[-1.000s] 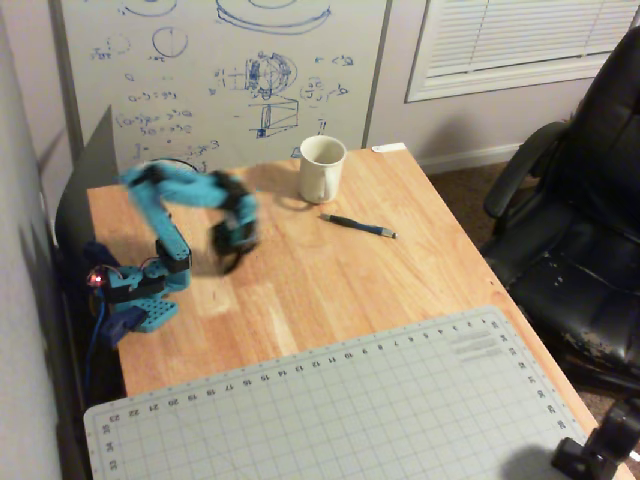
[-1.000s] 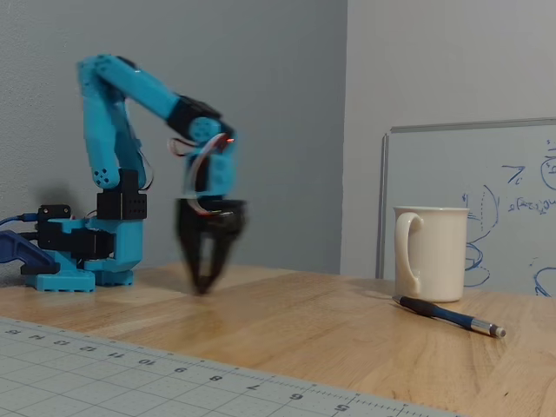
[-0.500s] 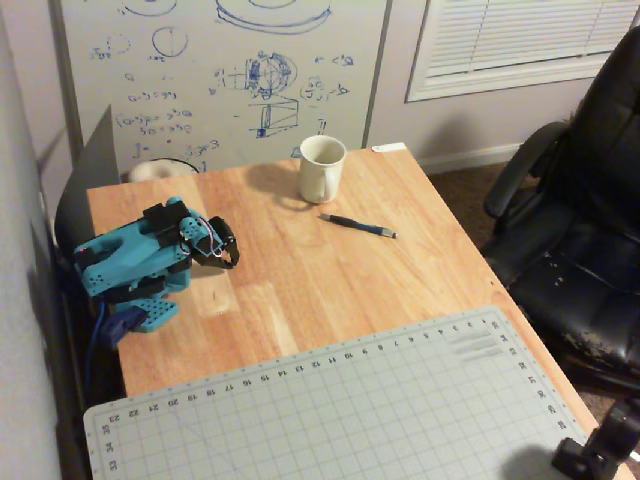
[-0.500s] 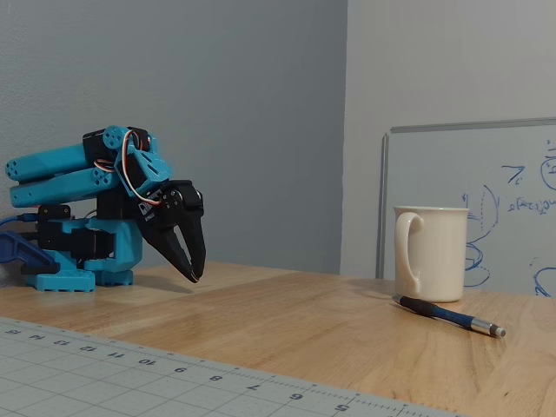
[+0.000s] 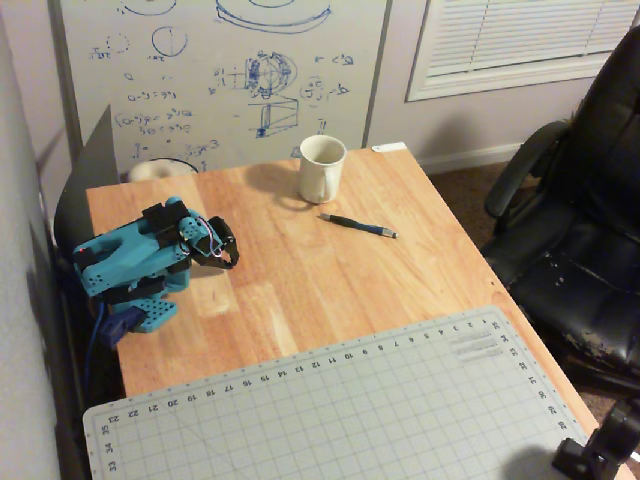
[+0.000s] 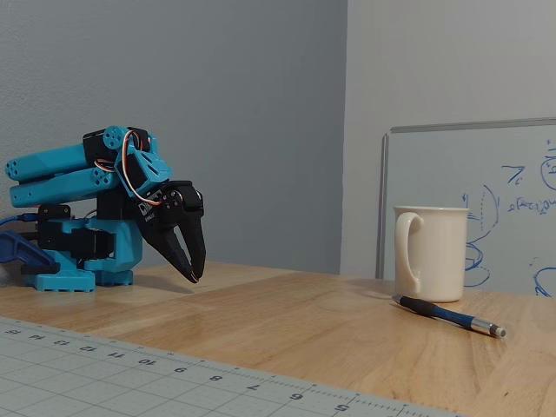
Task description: Touch the pen.
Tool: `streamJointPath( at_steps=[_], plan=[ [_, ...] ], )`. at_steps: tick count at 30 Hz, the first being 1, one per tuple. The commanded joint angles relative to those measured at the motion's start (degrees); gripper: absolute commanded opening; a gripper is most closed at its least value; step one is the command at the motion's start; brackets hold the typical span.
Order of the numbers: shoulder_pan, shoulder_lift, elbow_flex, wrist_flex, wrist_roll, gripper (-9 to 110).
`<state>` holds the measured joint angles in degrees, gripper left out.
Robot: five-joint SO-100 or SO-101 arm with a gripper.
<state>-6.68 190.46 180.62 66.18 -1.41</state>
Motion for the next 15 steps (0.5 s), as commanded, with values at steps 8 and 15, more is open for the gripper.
streamJointPath(
  at_steps=[8, 15],
  plan=[
    [-0.4, 1.6, -0.9, 0.1, 0.1, 1],
    [-0.4, 1.7, -0.9, 0.1, 0.6, 1]
  ],
)
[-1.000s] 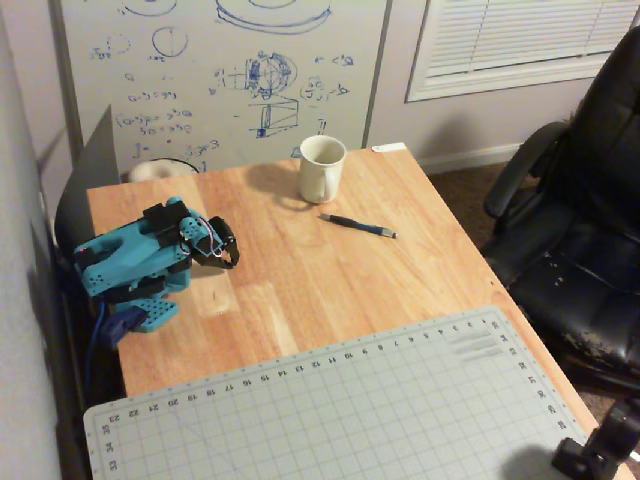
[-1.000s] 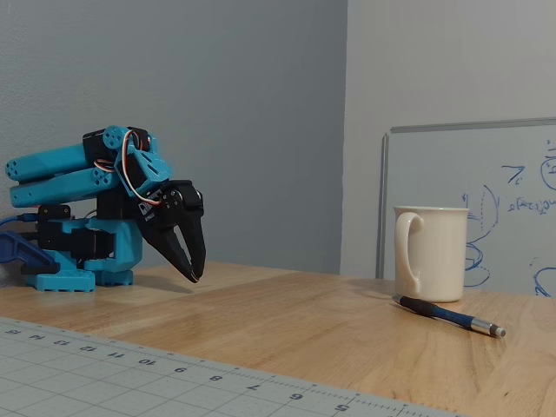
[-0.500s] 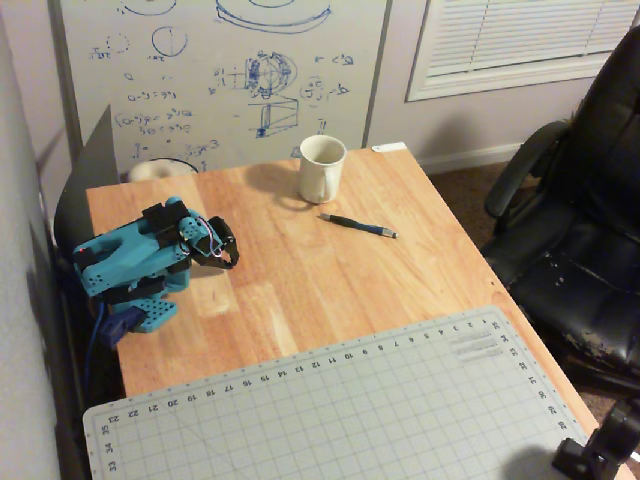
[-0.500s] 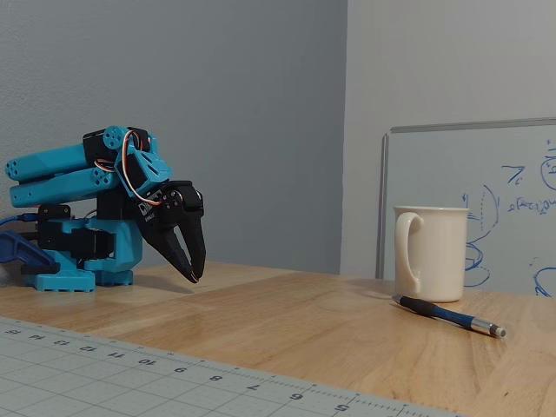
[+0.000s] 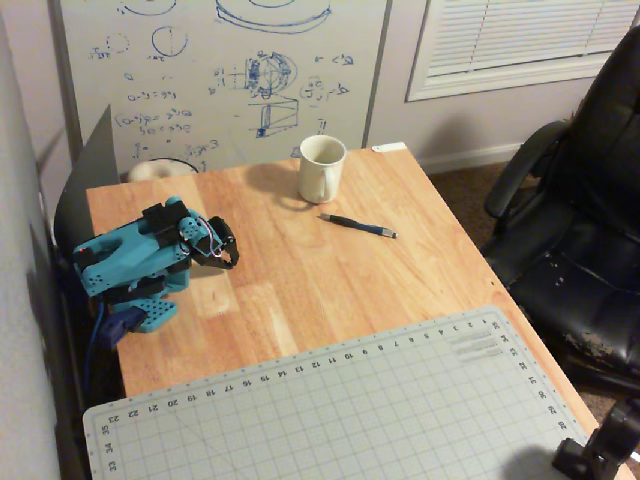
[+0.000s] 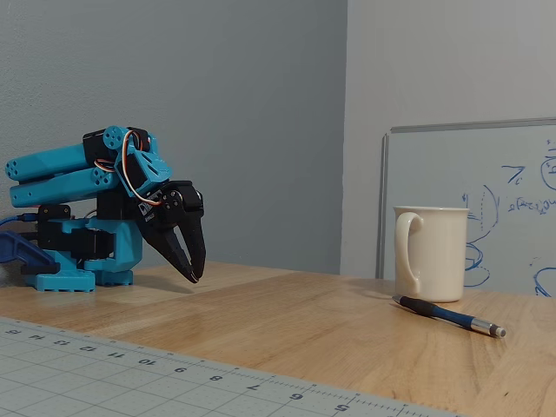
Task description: Touch the pen.
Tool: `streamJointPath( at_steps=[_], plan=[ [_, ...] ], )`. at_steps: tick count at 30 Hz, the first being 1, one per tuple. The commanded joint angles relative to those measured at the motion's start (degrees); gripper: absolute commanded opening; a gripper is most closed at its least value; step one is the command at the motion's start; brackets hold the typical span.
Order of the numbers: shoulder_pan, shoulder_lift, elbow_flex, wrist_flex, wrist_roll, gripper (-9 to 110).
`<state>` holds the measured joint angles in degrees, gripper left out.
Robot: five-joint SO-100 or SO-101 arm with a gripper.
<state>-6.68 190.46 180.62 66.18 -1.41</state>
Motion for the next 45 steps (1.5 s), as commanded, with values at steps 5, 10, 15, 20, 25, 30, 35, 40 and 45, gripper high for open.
streamJointPath(
  at_steps=[5, 10, 15, 20, 25, 30, 35, 40, 45],
  plan=[
    [-0.4, 1.7, -0.9, 0.1, 0.4, 1],
    [-0.4, 1.7, -0.9, 0.1, 0.4, 1],
    [-0.4, 1.7, -0.9, 0.1, 0.4, 1],
    [-0.4, 1.7, -0.9, 0.1, 0.4, 1],
    [-0.1, 1.8, -1.1, -0.6, 0.7, 1],
    [0.2, 1.8, -2.6, -0.7, 0.8, 1],
    [0.2, 0.3, -9.3, -0.7, 0.8, 1],
    [0.2, -11.3, -17.1, -2.3, 0.7, 1],
    [0.2, -35.9, -29.6, -10.5, 0.8, 1]
  ],
)
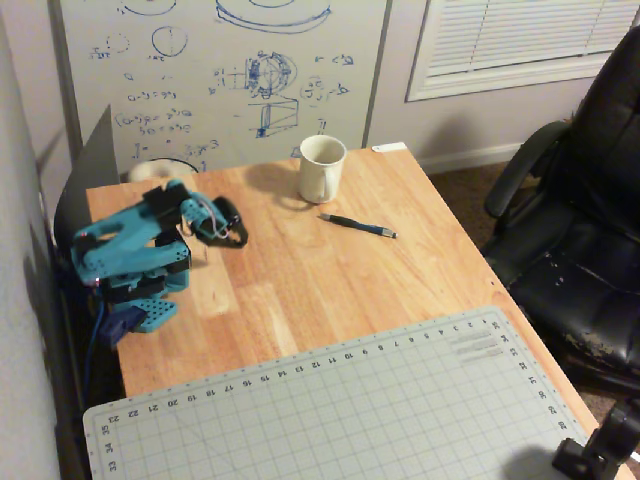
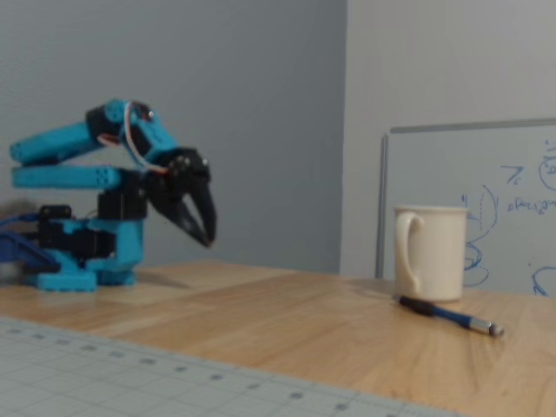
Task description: Touch the pen.
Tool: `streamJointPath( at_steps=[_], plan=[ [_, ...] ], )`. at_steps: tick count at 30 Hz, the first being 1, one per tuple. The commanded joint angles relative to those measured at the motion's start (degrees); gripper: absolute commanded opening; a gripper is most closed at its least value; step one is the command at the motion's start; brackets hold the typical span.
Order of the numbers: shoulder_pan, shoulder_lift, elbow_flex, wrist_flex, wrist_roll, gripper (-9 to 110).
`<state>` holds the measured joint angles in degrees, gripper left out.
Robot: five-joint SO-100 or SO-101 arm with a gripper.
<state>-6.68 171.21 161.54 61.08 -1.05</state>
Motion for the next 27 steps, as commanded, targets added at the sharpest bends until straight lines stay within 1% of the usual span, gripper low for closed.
streamJointPath(
  at_steps=[1, 7, 13, 18, 27],
  plan=[
    [0.2, -22.3, -13.5, -7.6, 0.4, 1],
    [0.3, -53.3, -34.5, -17.4, 0.4, 1],
    [2.3, -75.3, -56.7, -18.9, 0.4, 1],
    [4.2, -86.6, -70.6, -17.1, 0.1, 1],
    [5.0, -99.7, -89.1, -14.8, 0.4, 1]
  ],
)
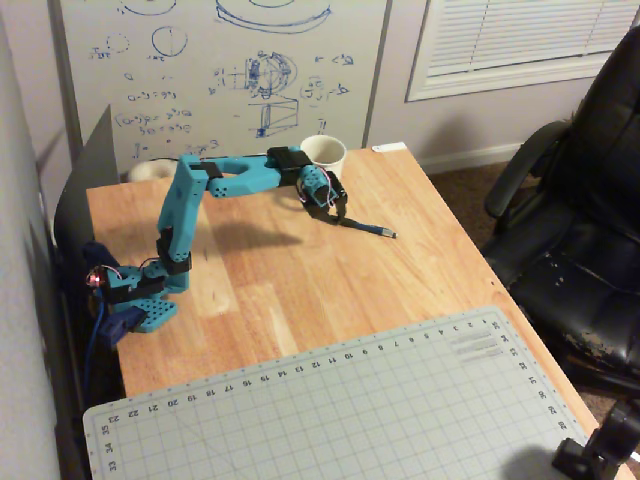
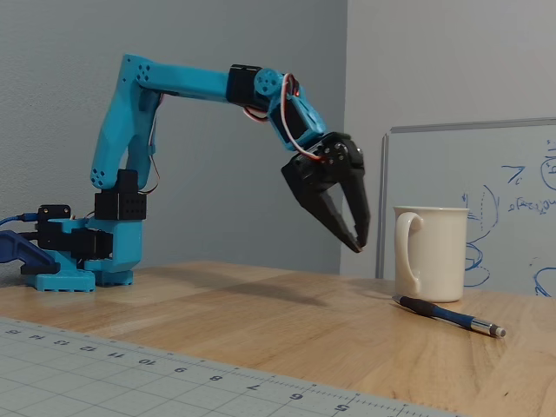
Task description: Touch the pen.
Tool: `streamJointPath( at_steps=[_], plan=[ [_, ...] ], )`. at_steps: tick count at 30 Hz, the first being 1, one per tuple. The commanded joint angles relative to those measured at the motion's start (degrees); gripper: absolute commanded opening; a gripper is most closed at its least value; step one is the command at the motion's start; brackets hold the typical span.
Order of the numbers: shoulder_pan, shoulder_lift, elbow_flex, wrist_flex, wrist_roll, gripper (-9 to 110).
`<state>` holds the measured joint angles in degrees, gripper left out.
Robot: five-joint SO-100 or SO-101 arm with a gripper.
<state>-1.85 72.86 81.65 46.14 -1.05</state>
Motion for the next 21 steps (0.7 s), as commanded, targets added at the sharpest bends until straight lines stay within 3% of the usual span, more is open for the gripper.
streamJointPath(
  at_steps=[1, 21],
  plan=[
    [-0.1, -3.2, -11.0, 0.2, 0.4, 1],
    [-5.3, -28.6, -40.6, 0.1, 0.4, 1]
  ],
)
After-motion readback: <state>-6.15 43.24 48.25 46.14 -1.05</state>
